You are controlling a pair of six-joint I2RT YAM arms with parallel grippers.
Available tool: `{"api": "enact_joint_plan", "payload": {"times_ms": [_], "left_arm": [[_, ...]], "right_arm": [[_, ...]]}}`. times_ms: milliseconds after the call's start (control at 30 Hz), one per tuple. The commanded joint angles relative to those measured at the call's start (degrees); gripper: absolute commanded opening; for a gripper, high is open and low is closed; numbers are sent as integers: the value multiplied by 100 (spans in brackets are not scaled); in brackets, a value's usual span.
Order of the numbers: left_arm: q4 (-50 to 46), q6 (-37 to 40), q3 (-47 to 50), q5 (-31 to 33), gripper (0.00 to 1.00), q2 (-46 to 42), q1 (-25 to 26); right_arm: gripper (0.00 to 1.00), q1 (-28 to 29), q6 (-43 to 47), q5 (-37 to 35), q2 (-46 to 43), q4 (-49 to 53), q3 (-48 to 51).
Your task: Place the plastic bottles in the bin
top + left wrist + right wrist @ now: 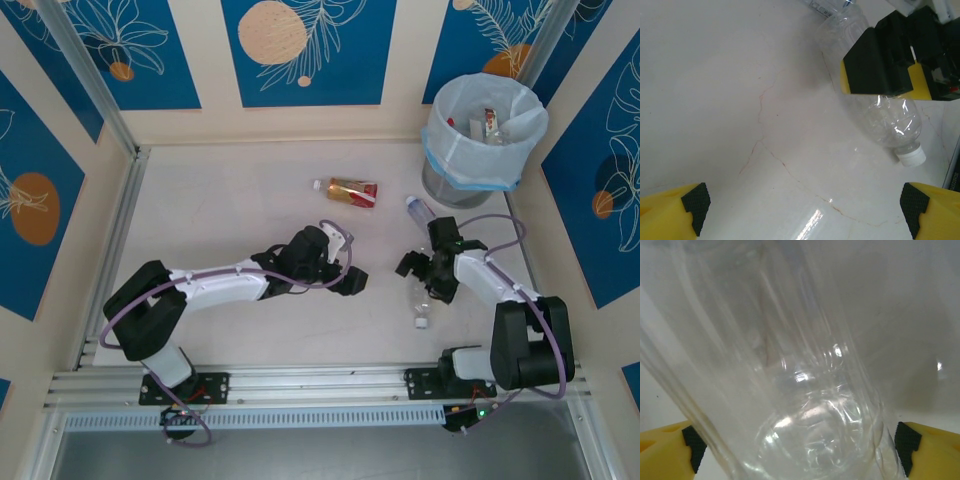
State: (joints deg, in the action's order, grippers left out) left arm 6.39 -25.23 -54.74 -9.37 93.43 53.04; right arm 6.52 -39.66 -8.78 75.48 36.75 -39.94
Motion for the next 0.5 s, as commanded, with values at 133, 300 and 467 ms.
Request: {"api": "enact_joint_plan", "payload": {"times_ms": [133,300,467], "left_arm": [[-19,-102,43,110,99,-155,5],[-33,-113,52,140,99,-154,10],[-25,-113,48,146,99,-151,6]], "right_arm": [[89,312,-147,-499,309,35,-92],[73,373,-143,-501,503,-119,-99],[68,420,-99,-446,640,-183,-154]]}}
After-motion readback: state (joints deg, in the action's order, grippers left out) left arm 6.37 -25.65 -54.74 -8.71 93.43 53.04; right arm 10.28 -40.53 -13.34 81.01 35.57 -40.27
